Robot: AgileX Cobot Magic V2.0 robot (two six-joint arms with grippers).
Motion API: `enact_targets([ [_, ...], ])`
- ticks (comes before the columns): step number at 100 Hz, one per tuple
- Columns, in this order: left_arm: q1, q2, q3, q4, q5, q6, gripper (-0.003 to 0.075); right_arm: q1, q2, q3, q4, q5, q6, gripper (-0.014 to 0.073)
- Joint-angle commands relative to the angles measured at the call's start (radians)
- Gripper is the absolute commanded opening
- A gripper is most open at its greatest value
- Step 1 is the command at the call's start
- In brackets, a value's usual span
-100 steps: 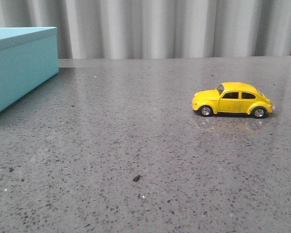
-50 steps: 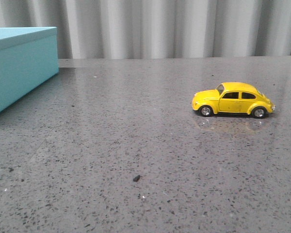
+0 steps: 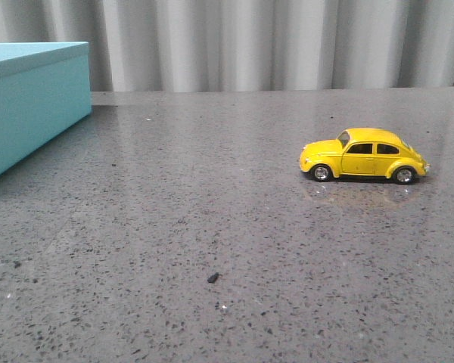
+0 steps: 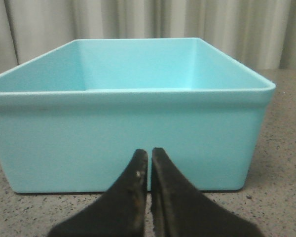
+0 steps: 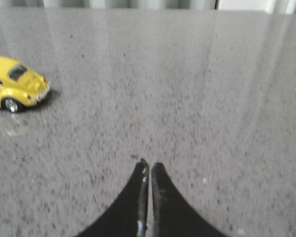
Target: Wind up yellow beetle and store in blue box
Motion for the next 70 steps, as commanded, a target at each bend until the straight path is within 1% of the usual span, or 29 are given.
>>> enact_targets([
  [1, 0.001, -0.031, 0.026, 0.0, -0.097, 0.0, -0.0021, -0.007, -0.02, 0.021, -0.011, -0.162, -0.005, -0.0041],
  [11, 0.001, -0.031, 0.026, 0.0, -0.097, 0.0, -0.0021, -0.007, -0.02, 0.021, -0.011, -0.223, -0.005, -0.0041],
  [30, 0.001, -0.031, 0.026, 0.0, -0.103, 0.0, -0.0021, -0.007, -0.02, 0.021, -0.009, -0.235, -0.005, -0.0041],
  [41, 0.001, -0.031, 0.024, -0.031, -0.148, 0.0, -0.0021, -0.007, -0.02, 0.021, 0.014, -0.258, -0.005, -0.0041],
  [46, 0.001, -0.031, 0.024, -0.033, -0.165, 0.0, -0.0021, -0.007, -0.018, 0.019, 0.017, -0.252, -0.005, -0.0041],
  [54, 0.001, -0.031, 0.012, -0.056, -0.178, 0.0, -0.0021, -0.007, -0.012, 0.008, 0.092, -0.228, -0.005, -0.0041],
  [57, 0.001, -0.031, 0.007, -0.076, -0.178, 0.0, -0.0021, -0.007, -0.008, -0.005, 0.101, -0.213, -0.005, -0.0041],
  [65, 0.001, -0.025, -0.027, -0.088, -0.145, 0.0, -0.0021, -0.007, 0.013, -0.041, 0.101, -0.161, -0.005, -0.0041],
  [70, 0.001, -0.013, -0.059, -0.088, -0.096, 0.0, -0.0021, -0.005, 0.037, -0.063, 0.101, -0.152, -0.005, -0.0041],
])
